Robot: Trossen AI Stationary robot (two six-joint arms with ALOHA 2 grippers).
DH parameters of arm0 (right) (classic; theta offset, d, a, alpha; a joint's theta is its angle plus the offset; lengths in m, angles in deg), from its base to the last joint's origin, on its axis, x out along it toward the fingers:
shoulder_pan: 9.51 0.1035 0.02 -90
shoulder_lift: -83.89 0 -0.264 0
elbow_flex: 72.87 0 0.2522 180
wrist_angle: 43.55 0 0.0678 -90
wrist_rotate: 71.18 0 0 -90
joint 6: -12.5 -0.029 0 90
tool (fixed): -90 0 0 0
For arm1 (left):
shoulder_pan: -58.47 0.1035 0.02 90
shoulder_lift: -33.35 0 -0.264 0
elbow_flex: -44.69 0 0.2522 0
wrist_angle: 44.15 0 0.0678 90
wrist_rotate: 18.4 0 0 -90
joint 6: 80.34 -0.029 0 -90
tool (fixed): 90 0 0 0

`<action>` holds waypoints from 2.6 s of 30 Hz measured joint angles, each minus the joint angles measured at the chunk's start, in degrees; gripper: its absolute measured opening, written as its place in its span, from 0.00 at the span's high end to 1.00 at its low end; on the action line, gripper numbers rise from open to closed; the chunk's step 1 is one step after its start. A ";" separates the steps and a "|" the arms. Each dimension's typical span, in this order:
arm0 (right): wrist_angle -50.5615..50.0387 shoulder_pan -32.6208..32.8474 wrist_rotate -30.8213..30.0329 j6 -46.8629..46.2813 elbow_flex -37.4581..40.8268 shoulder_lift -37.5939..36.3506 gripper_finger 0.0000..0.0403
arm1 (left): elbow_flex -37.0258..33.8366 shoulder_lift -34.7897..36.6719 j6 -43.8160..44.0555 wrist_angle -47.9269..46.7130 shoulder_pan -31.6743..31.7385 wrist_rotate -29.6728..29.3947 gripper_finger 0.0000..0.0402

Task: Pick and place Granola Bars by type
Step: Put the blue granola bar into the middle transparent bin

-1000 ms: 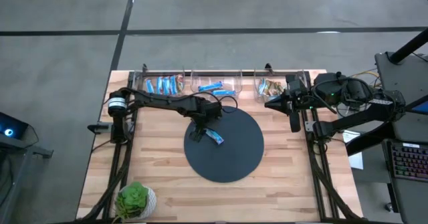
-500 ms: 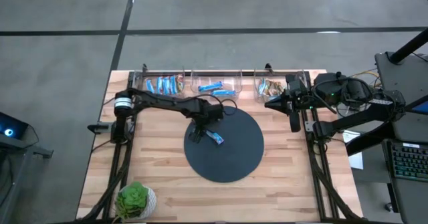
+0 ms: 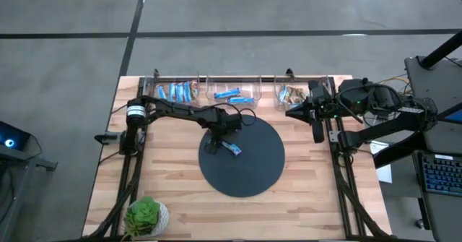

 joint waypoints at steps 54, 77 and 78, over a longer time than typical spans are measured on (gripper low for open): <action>-0.04 0.00 -3.03 0.68 0.02 0.02 0.98 | 1.20 -0.04 -0.96 -2.78 0.41 -0.15 0.84; -0.07 -0.04 -2.96 0.43 0.02 0.02 0.98 | 24.81 -0.04 -2.61 -11.76 9.06 -0.83 0.85; -0.07 -0.04 -2.94 0.43 0.02 0.02 0.98 | 25.85 -0.04 -2.99 -12.12 9.60 -0.83 0.85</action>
